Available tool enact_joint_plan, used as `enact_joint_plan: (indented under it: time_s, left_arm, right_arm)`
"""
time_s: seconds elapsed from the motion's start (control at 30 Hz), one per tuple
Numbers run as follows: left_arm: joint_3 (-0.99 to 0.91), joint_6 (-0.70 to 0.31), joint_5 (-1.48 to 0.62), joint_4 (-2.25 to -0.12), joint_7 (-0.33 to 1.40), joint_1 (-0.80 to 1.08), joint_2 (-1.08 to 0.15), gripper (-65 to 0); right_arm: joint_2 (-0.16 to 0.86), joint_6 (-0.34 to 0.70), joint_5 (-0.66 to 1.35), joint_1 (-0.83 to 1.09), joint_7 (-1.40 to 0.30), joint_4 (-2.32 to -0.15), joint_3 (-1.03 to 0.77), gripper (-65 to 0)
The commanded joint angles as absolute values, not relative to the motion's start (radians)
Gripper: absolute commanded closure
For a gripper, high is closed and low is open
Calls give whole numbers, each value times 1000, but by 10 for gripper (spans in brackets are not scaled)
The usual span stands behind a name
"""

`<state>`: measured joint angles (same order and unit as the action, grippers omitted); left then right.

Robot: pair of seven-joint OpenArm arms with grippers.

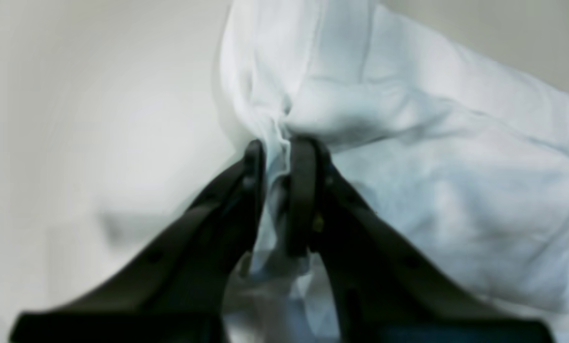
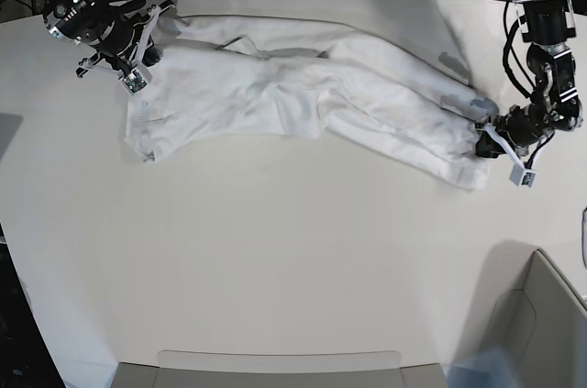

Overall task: Fold the T-shirt properly
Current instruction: 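Grasp the strip end with the left gripper and drag it toward the right gripper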

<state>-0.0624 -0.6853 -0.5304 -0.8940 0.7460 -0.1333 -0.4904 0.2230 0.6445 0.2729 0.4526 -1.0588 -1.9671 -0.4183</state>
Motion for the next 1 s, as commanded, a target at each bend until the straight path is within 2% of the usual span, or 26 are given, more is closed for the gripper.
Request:
enact_joint_plan:
  time_s: [0.0,0.17,0.47,0.73,0.83,0.97]
  left_arm:
    - [12,-698,-374,-845,1024,-70,-430,0]
    - [-2,-698,-374,-845,1047,-74,-435,0]
    - [-335,-698,-372,-806,1082,-61,-570,0]
    - [-455,-698,-372,-710,1072,-61,-630,0]
    - [-464,-698,-372,-711,1084,-62,-630,0]
    - [-467,-698,-378,-714,1086,-67,-641,0]
  right_arm:
    - [231,653,280,452,-1050,-1983,-426,0]
    - [226,653,282,443,-1047,-1994,-429,0]
    - [196,653,286,418,-1047,-2052,-429,0]
    - [173,653,288,409,-1043,-2058,-440,-172]
    - [131,653,288,387,-1043,-2058,-483,-205]
    - [94,653,288,366,-1044,-2060,-536,-215]
